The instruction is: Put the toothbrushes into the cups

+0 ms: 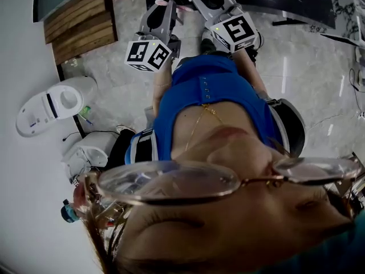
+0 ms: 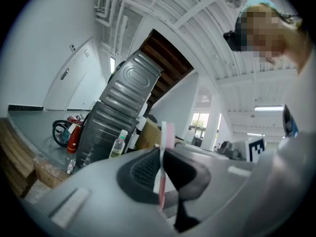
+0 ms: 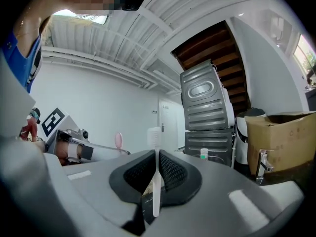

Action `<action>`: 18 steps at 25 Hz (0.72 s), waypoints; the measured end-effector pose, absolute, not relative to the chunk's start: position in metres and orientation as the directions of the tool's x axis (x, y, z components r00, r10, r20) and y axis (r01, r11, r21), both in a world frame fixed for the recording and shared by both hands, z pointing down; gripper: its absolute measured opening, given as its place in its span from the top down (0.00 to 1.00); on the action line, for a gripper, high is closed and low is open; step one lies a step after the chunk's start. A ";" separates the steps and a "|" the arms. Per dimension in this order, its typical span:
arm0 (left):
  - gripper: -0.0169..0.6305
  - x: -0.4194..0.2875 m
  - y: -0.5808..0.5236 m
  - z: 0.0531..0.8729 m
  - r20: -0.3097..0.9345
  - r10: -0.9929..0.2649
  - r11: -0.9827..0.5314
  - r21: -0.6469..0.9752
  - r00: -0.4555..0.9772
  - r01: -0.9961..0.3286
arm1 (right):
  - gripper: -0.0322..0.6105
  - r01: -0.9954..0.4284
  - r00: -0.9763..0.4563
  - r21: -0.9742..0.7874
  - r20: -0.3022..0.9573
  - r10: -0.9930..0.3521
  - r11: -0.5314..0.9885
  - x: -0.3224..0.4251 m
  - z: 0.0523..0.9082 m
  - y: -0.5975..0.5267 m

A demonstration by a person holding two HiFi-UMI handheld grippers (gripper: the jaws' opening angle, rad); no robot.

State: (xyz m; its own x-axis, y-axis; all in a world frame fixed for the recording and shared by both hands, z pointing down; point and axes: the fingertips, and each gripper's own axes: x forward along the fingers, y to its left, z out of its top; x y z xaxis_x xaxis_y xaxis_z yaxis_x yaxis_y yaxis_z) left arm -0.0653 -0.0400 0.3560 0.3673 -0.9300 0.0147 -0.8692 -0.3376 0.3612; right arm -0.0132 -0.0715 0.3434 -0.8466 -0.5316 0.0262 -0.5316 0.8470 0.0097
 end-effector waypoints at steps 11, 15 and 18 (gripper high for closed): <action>0.95 -0.067 -0.098 0.363 0.026 -0.964 -0.237 0.378 0.266 -0.895 | 0.92 -0.469 -0.883 -0.001 0.024 -0.469 0.883 -0.007 0.349 -0.136; 0.95 -0.084 -0.113 0.369 0.041 -0.967 -0.218 0.380 0.251 -0.899 | 0.92 -0.475 -0.879 -0.010 0.030 -0.475 0.880 -0.020 0.355 -0.156; 0.95 -0.102 -0.125 0.373 0.044 -0.967 -0.217 0.386 0.252 -0.897 | 0.92 -0.500 -0.866 -0.021 0.040 -0.499 0.866 -0.032 0.361 -0.170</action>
State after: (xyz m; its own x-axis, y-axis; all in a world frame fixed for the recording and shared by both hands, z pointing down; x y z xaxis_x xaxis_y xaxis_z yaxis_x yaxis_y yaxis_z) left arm -0.1021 -0.1251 0.3726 0.2524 -0.9666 0.0435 -0.8966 -0.2167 0.3862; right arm -0.0317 -0.1702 0.3612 -0.8659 -0.4985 0.0401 -0.4996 0.8660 -0.0214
